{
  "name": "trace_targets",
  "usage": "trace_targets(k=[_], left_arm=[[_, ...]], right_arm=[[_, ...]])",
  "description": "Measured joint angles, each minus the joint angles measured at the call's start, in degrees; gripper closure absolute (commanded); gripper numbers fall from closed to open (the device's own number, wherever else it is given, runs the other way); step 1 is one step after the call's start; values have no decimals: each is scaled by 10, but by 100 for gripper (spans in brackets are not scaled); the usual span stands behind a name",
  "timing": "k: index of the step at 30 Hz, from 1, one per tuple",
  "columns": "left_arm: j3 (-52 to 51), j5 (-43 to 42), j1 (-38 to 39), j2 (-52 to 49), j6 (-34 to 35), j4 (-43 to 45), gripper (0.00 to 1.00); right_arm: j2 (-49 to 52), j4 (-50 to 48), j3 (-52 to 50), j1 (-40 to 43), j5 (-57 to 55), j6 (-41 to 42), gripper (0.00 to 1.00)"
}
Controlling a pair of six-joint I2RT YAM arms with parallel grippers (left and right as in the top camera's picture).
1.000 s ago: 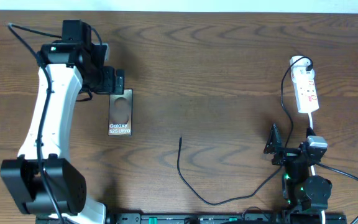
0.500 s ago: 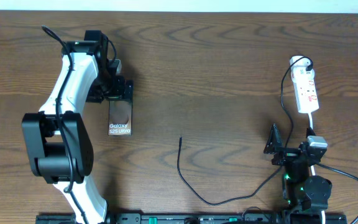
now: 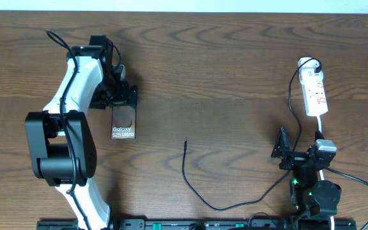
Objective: Plug charger to phone and switch on socket
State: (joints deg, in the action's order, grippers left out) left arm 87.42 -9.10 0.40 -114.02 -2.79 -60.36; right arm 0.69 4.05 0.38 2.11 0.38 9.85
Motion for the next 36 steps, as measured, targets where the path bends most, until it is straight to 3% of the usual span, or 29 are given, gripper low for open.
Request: trace_targets(k=[36], left_arm=[[-83, 0, 0, 0, 0, 110, 1]], right_arm=[[0, 0, 0, 0, 0, 0, 1]])
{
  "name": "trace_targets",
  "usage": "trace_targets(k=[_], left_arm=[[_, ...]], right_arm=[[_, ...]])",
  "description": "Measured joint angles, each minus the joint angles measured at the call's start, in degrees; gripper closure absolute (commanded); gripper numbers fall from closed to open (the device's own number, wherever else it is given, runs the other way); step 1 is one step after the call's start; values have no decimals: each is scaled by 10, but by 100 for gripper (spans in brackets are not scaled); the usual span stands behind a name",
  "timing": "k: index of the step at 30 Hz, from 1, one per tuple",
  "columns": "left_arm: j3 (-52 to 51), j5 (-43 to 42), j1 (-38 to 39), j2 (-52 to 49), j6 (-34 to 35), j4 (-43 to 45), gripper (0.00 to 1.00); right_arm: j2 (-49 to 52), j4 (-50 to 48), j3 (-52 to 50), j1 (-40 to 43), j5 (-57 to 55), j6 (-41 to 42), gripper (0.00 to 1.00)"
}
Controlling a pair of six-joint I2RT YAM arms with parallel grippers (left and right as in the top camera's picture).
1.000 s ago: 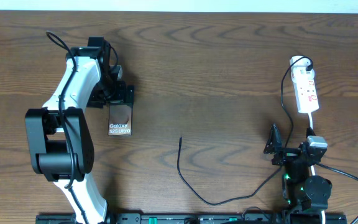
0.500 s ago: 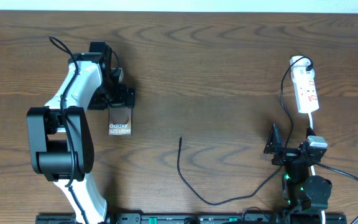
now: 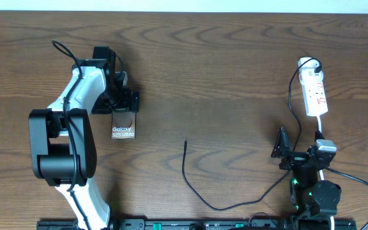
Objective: Plug charger to phone and switch on socket
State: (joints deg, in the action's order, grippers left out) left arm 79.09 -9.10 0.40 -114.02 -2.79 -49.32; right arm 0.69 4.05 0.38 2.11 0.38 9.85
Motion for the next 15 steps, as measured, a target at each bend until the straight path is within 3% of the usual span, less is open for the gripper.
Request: trace_targets(k=[15], left_arm=[[0, 0, 0, 0, 0, 4, 1]], right_arm=[[0, 0, 0, 0, 0, 0, 1]])
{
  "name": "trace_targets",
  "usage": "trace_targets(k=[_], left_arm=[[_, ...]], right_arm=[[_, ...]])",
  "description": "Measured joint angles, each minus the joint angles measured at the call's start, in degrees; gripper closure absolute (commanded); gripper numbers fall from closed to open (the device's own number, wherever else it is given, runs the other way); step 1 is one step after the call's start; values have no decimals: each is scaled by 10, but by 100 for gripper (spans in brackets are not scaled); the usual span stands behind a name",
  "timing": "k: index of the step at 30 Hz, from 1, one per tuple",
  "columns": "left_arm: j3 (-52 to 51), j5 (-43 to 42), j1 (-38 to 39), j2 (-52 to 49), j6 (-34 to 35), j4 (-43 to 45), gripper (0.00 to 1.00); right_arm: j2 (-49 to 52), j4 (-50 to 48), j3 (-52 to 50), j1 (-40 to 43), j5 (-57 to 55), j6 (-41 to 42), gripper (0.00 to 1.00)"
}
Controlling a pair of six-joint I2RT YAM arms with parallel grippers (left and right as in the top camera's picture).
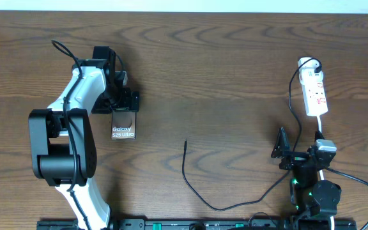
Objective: Plug charger to phone and switch on socket
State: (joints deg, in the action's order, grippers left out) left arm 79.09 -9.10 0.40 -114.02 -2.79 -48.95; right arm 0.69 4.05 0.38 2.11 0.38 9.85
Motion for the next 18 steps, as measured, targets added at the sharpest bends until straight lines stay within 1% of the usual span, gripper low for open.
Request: trace_targets(k=[18], left_arm=[[-2, 0, 16, 0, 0, 23, 1]], right_arm=[[0, 0, 0, 0, 0, 0, 1]])
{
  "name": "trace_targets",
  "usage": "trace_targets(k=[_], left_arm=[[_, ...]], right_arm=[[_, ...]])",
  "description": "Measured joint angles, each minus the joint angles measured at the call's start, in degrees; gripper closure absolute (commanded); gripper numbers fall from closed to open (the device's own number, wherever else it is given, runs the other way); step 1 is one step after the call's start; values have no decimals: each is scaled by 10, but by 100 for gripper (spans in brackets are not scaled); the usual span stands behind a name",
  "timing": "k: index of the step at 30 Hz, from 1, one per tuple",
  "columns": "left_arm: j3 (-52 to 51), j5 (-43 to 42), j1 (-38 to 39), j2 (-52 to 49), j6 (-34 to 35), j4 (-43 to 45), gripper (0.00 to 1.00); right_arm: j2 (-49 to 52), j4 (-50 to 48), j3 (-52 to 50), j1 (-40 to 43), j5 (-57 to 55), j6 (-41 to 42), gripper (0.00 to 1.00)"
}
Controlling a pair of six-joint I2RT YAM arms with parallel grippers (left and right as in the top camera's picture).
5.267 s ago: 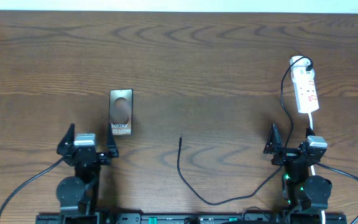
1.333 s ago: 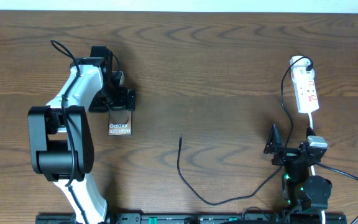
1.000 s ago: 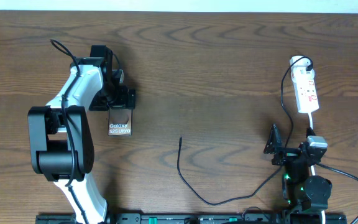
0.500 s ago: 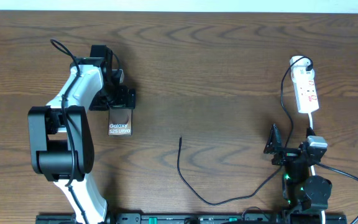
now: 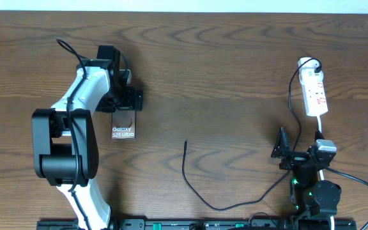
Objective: Plug charger to phone and switch on socket
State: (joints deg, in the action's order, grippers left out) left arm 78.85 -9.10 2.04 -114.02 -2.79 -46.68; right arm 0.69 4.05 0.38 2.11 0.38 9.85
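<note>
The phone [image 5: 124, 126] lies flat at the table's left, dark, with "Galaxy S25 Ultra" on its screen. My left gripper [image 5: 126, 103] hovers over the phone's far end. Its fingers are spread about as wide as the phone, and it looks open. The black charger cable [image 5: 190, 185] has its free tip [image 5: 185, 143] on the table to the right of the phone. From there it loops along the near edge and rises to the white power strip [image 5: 315, 92] at the far right. My right gripper [image 5: 281, 145] rests shut and empty near the front right, below the strip.
The left arm's white links [image 5: 75, 102] reach from its base [image 5: 62, 160] at the near left up to the phone. The right arm's base [image 5: 312, 191] sits folded at the near right, with cables trailing past it.
My left gripper has shifted slightly to the right over the phone's far end. The phone, the cable and the right arm are where they were.
My left gripper stood at the phone's far end, a little to the left. At each later moment it sat slightly further right and closer over that end. The phone, the cable tip and the right arm have stayed in place throughout.
</note>
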Motion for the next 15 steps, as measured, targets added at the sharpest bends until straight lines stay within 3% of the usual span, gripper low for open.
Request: trace_targets(k=[15], left_arm=[[-36, 39, 0, 0, 20, 24, 1]], right_arm=[[0, 0, 0, 0, 0, 0, 1]])
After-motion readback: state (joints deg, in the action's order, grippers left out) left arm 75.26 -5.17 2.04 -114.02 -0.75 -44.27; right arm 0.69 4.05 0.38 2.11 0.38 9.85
